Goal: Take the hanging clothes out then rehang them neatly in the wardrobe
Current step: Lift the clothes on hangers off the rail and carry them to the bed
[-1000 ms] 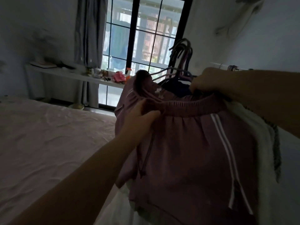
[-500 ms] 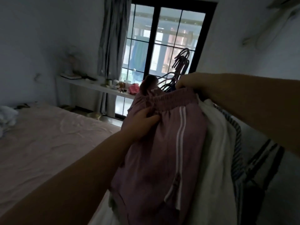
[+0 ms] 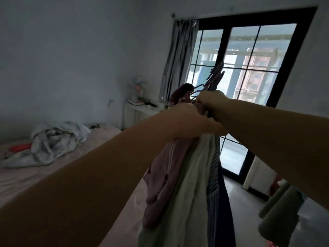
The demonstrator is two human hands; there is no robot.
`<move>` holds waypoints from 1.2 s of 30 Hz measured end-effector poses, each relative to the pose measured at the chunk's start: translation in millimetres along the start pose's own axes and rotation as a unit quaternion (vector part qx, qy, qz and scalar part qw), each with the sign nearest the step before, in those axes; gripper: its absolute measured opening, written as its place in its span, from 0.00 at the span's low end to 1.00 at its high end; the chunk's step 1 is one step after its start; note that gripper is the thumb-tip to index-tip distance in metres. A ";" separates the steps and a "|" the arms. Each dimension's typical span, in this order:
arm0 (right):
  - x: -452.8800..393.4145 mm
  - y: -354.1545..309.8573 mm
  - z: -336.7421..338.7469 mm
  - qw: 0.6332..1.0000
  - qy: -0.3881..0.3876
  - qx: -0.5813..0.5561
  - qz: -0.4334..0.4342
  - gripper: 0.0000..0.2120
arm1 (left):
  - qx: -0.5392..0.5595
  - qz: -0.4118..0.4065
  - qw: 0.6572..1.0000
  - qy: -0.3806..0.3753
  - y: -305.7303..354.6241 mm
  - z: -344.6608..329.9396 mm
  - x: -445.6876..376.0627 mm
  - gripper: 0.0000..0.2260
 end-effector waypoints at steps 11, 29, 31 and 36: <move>-101.4 -4.5 -22.3 0.993 0.084 -0.078 -0.009 0.03 | -0.146 0.058 0.980 0.120 -32.5 -4.1 -126.7 0.19; -311.0 118.7 -137.8 0.959 -0.233 -0.155 -0.046 0.14 | -0.282 0.228 0.917 0.164 -207.6 -30.3 -295.3 0.15; -341.0 142.3 -131.3 0.951 -0.304 -0.057 0.021 0.10 | -0.290 0.251 0.908 0.168 -226.3 -33.6 -314.1 0.16; -434.2 184.8 -122.6 0.879 -0.205 0.359 0.237 0.32 | -0.313 0.289 0.887 0.178 -247.0 -26.9 -328.5 0.21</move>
Point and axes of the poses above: each hand's wrist, its own x-axis away from the middle knuckle, its own z-axis out of the back of the hand, y = z × x, the point moved 5 cm from there along -x, towards the middle knuckle, and after that the axes turned 3 degrees about x, right-handed, at the moved point
